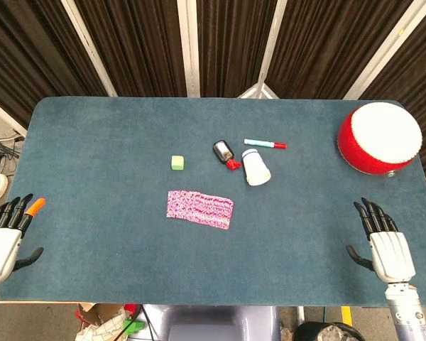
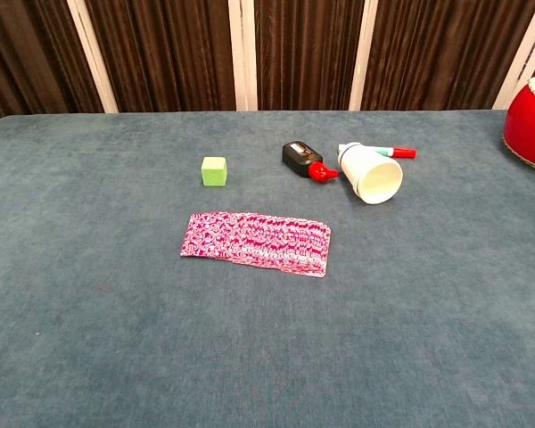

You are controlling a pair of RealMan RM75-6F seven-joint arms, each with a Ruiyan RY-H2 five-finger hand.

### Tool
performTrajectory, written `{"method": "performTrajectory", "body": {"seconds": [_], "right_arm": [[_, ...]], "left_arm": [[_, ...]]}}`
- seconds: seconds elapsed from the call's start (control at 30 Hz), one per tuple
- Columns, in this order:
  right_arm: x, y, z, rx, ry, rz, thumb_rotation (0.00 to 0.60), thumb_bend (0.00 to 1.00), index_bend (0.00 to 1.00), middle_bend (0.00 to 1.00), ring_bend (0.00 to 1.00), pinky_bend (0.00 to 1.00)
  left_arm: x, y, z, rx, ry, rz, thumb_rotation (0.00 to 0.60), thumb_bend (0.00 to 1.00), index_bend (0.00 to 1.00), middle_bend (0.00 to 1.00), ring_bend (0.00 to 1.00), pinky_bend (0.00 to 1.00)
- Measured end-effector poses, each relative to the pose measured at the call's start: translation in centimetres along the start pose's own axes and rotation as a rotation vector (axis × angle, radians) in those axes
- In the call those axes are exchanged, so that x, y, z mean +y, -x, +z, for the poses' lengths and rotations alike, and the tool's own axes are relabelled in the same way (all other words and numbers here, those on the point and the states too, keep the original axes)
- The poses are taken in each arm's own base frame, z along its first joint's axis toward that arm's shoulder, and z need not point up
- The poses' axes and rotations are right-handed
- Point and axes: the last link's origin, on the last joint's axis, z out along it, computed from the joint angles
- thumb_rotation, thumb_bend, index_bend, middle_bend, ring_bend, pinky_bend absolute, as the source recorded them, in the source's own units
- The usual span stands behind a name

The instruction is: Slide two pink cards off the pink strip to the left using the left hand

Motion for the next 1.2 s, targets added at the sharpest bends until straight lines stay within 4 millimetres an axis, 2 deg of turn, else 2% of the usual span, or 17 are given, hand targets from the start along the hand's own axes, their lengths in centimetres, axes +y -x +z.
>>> {"method": "performTrajectory", "body": {"seconds": [0.47, 0.63, 0.73, 0.87, 1.0, 1.2], "right_arm": [[0.0, 0.1, 0.0, -0.003, 0.001, 0.000, 0.600, 0.28, 0.02, 0.05, 0.07, 0.19], [0.0, 0.0, 0.0, -0.003, 0.003, 0.002, 0.600, 0.28, 0.02, 0.05, 0.08, 0.19], [0.1, 0.0, 0.0, 0.000, 0.005, 0.005, 0.600, 0.28, 0.02, 0.05, 0.08, 0.19], [0.2, 0.0, 0.1, -0.006, 0.010, 0.006, 0.600, 0.28, 0.02, 0.05, 0.08, 0.19], [0.1, 0.0, 0.1, -0.005, 0.005, 0.009, 0.600, 0.28, 0.02, 0.05, 0.08, 0.19], [0.2, 0.1, 0.2, -0.010, 0.010, 0.007, 0.600, 0.28, 0.02, 0.05, 0.08, 0.19]], "left_arm": [[0.2, 0.2, 0.2, -0.015, 0.012, 0.001, 0.600, 0.31, 0.13, 0.00, 0.02, 0.09], [0.4, 0.4, 0.4, -0.021, 0.031, 0.003, 0.600, 0.31, 0.12, 0.02, 0.08, 0.12], [0.5, 0.5, 0.8, -0.014, 0.046, 0.006, 0.600, 0.31, 0.12, 0.06, 0.12, 0.17], [0.7, 0.4, 1.8, -0.016, 0.054, 0.000, 0.600, 0.31, 0.12, 0.10, 0.14, 0.18], [1.0, 0.1, 3.7, -0.038, 0.058, 0.005, 0.600, 0.35, 0.12, 0.20, 0.21, 0.25], [2.8, -0.2, 8.2, -0.109, 0.108, 0.032, 0.600, 0.47, 0.12, 0.55, 0.48, 0.50]]}}
